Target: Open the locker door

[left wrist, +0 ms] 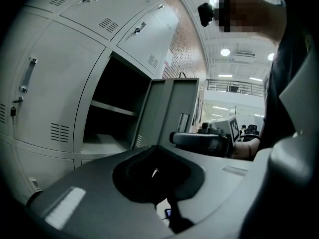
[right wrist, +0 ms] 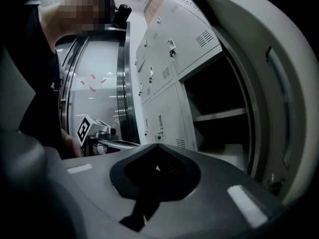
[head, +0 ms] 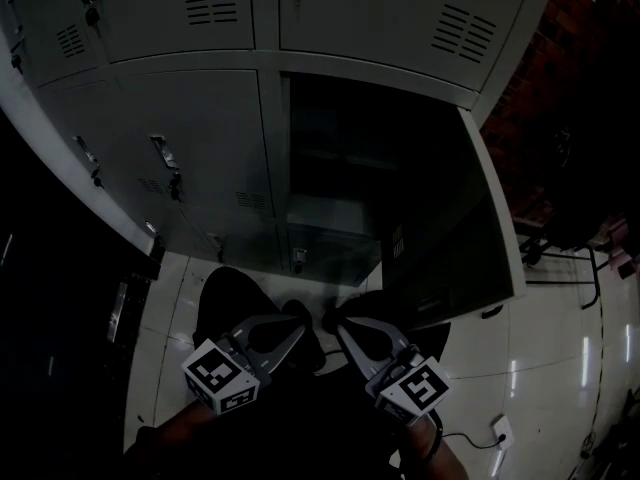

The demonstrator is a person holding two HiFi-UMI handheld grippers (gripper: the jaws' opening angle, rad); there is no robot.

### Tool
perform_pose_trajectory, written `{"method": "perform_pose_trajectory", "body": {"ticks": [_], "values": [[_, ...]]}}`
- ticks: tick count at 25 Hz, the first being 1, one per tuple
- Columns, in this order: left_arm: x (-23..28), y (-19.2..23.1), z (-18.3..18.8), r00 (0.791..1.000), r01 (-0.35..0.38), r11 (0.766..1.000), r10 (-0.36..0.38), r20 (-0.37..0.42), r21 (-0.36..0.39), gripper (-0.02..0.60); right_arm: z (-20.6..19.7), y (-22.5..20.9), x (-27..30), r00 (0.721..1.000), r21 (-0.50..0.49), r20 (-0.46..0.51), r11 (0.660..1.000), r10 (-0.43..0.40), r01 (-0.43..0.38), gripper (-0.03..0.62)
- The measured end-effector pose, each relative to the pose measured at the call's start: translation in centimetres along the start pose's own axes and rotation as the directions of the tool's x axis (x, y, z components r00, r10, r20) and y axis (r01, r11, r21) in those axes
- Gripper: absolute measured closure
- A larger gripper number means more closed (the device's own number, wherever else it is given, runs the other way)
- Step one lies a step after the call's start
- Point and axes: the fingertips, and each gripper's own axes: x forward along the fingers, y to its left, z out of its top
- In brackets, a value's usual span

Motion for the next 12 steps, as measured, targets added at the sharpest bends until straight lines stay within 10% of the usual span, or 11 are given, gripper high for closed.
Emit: {"method": "perform_pose_trajectory", "body": {"ticks": [12], "values": [[-0.11,0.04,-0.23,1.0,0.0,1.0,0.0,-0.002,-0.003,0.569,-0.07,0.26,0.34,1.0,-0.007,-0.001,1.0,0.011,-0.011,0.594]]}}
